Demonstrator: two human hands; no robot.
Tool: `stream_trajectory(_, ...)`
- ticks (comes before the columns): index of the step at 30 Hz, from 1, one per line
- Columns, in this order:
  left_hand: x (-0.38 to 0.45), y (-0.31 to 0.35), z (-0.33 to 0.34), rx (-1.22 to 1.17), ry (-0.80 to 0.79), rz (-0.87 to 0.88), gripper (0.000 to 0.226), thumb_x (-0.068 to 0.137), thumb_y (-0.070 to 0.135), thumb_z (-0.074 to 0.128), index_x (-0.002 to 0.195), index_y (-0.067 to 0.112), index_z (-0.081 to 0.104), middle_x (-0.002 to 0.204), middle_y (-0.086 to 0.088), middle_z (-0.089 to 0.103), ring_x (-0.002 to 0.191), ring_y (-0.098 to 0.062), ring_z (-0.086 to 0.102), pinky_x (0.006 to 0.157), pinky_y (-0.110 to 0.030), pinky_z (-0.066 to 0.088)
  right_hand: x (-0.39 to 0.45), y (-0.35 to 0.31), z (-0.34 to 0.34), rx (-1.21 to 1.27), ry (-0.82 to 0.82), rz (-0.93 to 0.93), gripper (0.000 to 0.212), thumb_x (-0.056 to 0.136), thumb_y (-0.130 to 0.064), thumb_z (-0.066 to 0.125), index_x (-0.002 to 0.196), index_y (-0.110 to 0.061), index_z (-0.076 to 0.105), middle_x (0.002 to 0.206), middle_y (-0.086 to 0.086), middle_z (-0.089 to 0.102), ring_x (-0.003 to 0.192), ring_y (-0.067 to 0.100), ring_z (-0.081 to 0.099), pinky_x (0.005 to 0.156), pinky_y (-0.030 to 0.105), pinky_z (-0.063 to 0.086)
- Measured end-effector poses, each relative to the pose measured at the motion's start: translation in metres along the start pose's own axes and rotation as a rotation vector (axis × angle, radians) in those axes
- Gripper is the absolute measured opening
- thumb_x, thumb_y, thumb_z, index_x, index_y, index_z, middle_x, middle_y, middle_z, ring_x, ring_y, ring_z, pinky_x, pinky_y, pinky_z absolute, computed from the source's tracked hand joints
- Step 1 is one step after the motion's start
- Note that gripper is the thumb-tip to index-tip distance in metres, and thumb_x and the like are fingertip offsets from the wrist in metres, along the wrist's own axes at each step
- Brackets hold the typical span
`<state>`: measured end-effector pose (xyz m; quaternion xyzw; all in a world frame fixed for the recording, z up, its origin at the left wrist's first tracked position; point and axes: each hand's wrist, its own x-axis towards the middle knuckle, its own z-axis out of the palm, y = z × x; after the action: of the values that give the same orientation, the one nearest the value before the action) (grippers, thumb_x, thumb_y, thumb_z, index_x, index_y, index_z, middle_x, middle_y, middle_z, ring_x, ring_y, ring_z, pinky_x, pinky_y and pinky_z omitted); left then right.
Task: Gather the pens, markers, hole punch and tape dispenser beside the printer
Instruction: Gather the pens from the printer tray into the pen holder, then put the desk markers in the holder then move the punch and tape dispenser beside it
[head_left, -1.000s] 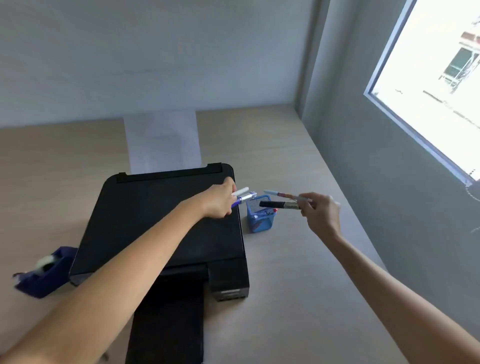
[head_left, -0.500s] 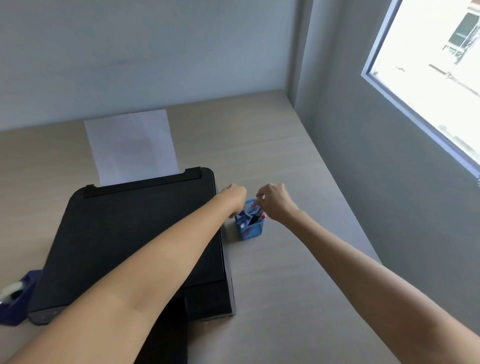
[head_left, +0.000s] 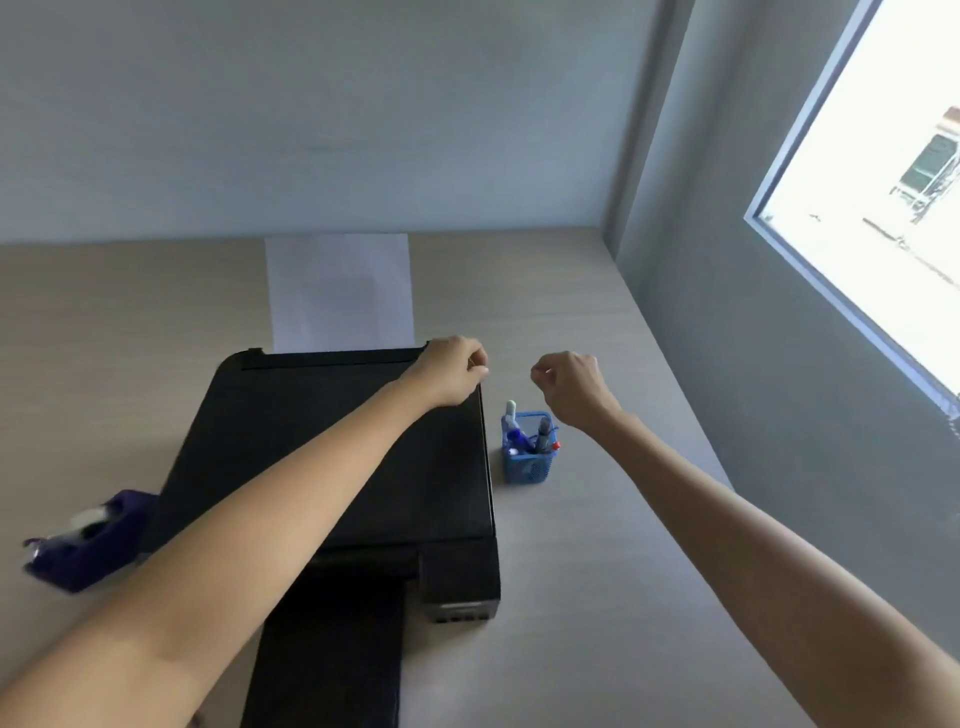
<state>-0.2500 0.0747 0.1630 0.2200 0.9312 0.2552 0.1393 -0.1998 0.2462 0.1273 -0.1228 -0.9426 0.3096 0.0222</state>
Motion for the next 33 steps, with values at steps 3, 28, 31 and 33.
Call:
stream_trajectory(3, -0.046, -0.029, -0.041, -0.200, 0.058, -0.059, 0.022, 0.095, 0.021, 0.053, 0.111, 0.010, 0.064, 0.102, -0.005, 0.068, 0.083, -0.018, 0.072, 0.065, -0.022, 0.051, -0.013, -0.047, 0.003, -0.002, 0.010, -0.091, 0.024, 0.092, -0.012, 0.051, 0.095, -0.005, 0.074, 0.088, 0.019, 0.074, 0.080, 0.035, 0.066, 0.072, 0.033, 0.051)
stream_trajectory(28, -0.390, -0.427, 0.020, -0.035, 0.020, -0.760, 0.035, 0.099, 0.031, 0.040, 0.106, 0.002, 0.058, 0.114, -0.022, 0.064, 0.105, -0.036, 0.062, 0.082, -0.039, 0.048, -0.218, -0.303, 0.353, -0.363, -0.721, -0.390, 0.026, 0.094, -0.013, 0.046, 0.109, 0.000, 0.063, 0.110, 0.020, 0.064, 0.100, 0.035, 0.062, 0.083, 0.039, 0.051)
stream_trajectory(31, -0.391, -0.434, 0.029, 0.019, 0.037, -0.736, 0.034, 0.100, 0.029, 0.039, 0.111, 0.001, 0.054, 0.119, -0.022, 0.058, 0.107, -0.037, 0.059, 0.083, -0.042, 0.047, -0.225, -0.297, 0.383, -0.426, -0.722, -0.266, 0.025, 0.093, -0.007, 0.044, 0.112, 0.001, 0.058, 0.110, 0.021, 0.062, 0.096, 0.036, 0.061, 0.074, 0.039, 0.047)
stream_trajectory(33, -0.393, -0.440, 0.034, 0.053, 0.025, -0.749, 0.028, 0.097, 0.018, 0.046, 0.118, 0.001, 0.050, 0.125, -0.020, 0.052, 0.112, -0.035, 0.055, 0.089, -0.043, 0.047, -0.228, -0.294, 0.399, -0.435, -0.709, -0.187, 0.025, 0.093, -0.002, 0.040, 0.114, 0.000, 0.052, 0.111, 0.019, 0.062, 0.094, 0.035, 0.062, 0.070, 0.038, 0.047)
